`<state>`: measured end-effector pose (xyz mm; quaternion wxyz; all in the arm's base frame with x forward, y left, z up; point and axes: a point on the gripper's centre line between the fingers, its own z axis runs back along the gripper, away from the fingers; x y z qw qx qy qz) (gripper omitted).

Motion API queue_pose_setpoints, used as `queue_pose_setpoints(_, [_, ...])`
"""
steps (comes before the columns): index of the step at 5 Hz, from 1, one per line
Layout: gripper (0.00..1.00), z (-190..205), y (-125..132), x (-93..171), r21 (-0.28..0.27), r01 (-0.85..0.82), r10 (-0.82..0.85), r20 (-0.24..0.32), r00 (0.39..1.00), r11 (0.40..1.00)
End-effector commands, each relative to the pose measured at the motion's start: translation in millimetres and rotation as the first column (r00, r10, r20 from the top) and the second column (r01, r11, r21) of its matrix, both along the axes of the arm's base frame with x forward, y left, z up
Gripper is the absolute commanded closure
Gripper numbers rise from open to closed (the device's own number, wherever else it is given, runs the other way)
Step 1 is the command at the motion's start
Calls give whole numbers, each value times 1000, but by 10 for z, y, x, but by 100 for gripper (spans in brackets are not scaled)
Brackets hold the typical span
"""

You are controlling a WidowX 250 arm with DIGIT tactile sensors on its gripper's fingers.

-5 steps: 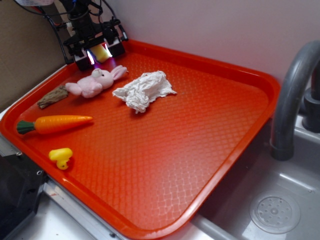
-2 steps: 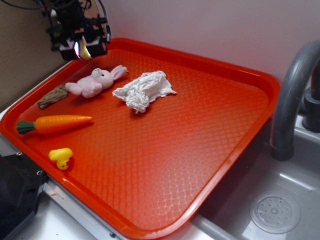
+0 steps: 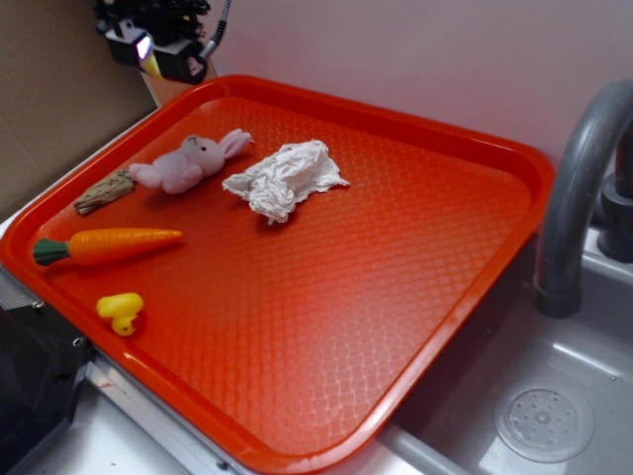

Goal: Grab the green sponge.

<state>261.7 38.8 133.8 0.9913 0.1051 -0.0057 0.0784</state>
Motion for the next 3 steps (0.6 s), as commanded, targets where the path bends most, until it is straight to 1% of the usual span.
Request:
queue_pose_setpoints(1, [100,790,-311,-184,-62,183,-180,58,982,981])
queue_pose_setpoints(2, [100,998,-431,-161,-122,187,-176,97,980,975])
queue_pose_setpoints(3, [100,934,-261,-90,-157,109,-99,65,993,982])
